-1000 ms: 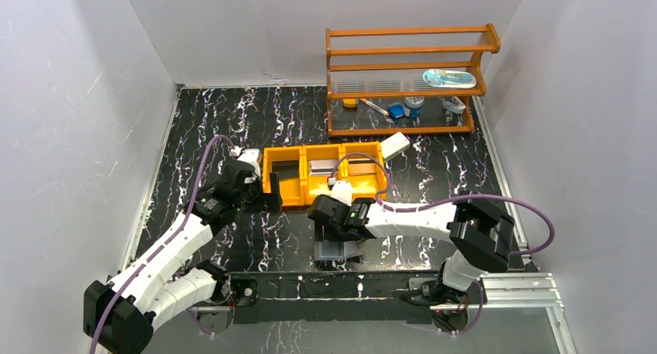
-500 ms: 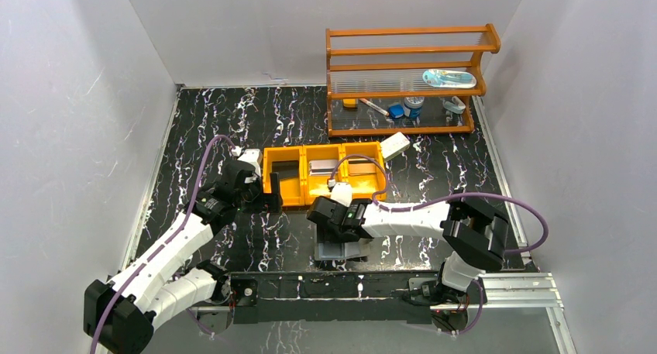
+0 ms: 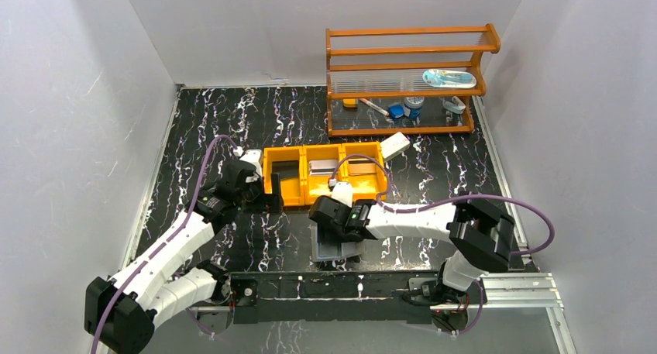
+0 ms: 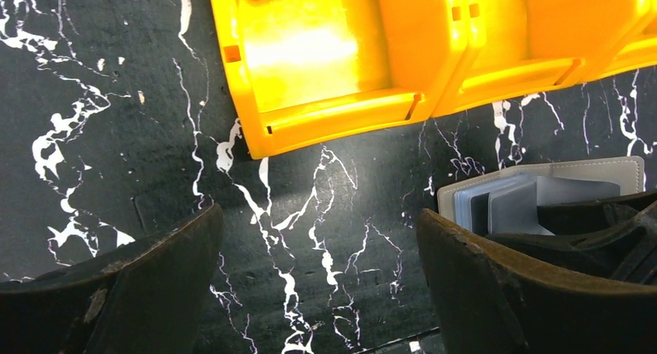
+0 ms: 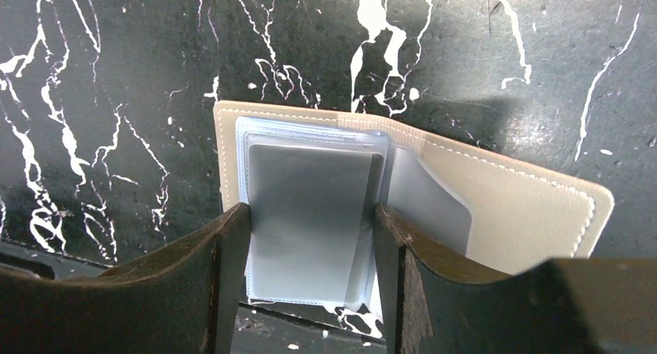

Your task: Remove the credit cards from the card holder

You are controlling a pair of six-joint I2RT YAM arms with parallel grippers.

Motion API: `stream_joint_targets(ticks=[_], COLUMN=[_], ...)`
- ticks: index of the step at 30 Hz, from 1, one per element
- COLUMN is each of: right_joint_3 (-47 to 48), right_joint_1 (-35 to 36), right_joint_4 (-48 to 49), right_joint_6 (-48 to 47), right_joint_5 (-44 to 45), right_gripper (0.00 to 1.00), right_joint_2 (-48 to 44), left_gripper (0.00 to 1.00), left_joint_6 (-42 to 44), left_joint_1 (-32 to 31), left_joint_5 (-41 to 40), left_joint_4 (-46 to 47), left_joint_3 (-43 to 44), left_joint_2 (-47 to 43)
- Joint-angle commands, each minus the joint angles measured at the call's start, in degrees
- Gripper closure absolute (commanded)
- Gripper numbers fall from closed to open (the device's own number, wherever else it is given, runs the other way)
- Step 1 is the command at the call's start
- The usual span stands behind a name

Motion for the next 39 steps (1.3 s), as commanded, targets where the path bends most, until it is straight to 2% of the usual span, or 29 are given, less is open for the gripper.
stream_joint_targets(ticks=[1,5,8,13,16,23,28,34,39], right_joint_3=[-2.68,-6.62,-8.84,-12.35,-13.25,-15.25,-15.64,-15.87,-16.04], right_joint_1=[-0.53,-2.87,-4.20,-6.03,-6.39,-6.96,-7.46,-7.74,-7.88], right_joint_4=[5.63,11.71,14.82,19.37,20.19,22.32,22.49,22.68,23.01], right_joint_6=[0.46,1.04,1.72,2.68,3.03,3.97,3.97,4.00,4.09], right_joint_5=[-1.56,-6.64,-9.19,-12.69,-13.34,-14.52,-14.89,-15.34,-15.54], right_gripper=[0.39,0.40,0.41,0.41,0.41,0.41,0.41,0.41,0.41], right_joint_2=[-4.48,-5.75,-6.74,-8.49,-9.10,-10.59,-10.58,-10.81,-10.80], left_gripper=[0.07,0.08,0.08,0.15,0.19,0.22,0.30,0.49,0.52], left_joint_6=[0.63,0.32,-3.27,-13.73,-17.58,-18.46,-19.47,-20.66,-22.13], left_joint_1=[0.14,0.07,0.06,0.06,-0.28,-7.32,-13.43,-14.12,-15.26], left_joint_5=[4.94,10.49,17.39,33.69,38.90,36.41,30.33,28.48,29.21], left_joint_4=[-0.29,1.06,3.61,15.61,21.73,24.63,26.39,27.81,31.90], left_joint_3=[1.82,1.60,-0.53,-8.30,-12.36,-12.68,-14.07,-16.75,-17.65], left_joint_2=[-0.20,-1.46,-3.71,-4.78,-3.44,0.62,3.63,4.13,6.13])
